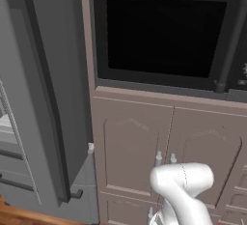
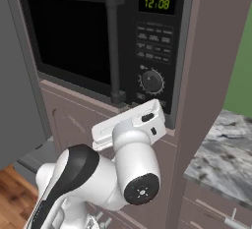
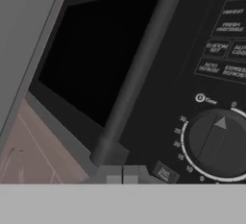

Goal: Transport the shrimp from the fridge to the microwave and turn on the microwave.

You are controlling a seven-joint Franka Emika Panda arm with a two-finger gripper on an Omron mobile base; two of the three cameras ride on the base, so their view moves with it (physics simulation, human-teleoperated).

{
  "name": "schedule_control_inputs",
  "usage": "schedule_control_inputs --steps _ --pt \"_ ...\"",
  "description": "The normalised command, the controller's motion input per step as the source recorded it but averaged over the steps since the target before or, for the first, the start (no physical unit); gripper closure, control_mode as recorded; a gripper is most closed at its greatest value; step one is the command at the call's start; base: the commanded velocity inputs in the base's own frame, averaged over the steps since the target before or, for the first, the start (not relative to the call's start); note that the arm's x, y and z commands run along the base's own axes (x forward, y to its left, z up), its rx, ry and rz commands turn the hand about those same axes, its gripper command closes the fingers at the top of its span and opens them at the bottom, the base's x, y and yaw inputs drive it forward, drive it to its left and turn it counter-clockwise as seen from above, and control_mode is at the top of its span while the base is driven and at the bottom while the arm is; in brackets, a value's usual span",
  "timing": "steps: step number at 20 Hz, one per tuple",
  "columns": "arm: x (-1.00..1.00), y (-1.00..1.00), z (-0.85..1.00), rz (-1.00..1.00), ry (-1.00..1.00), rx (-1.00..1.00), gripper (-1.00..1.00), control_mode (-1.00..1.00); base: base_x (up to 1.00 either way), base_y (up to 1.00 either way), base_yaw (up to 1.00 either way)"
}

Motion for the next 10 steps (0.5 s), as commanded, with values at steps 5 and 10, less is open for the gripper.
schedule_control_inputs --steps 5,10 --pt "0.49 -0.03 -0.19 0.0 -0.05 -0.03 1.0 -1.0 0.0 0.0 0.0" --pt "0.4 -0.12 -0.11 0.0 -0.05 -0.01 1.0 -1.0 0.0 0.0 0.0"
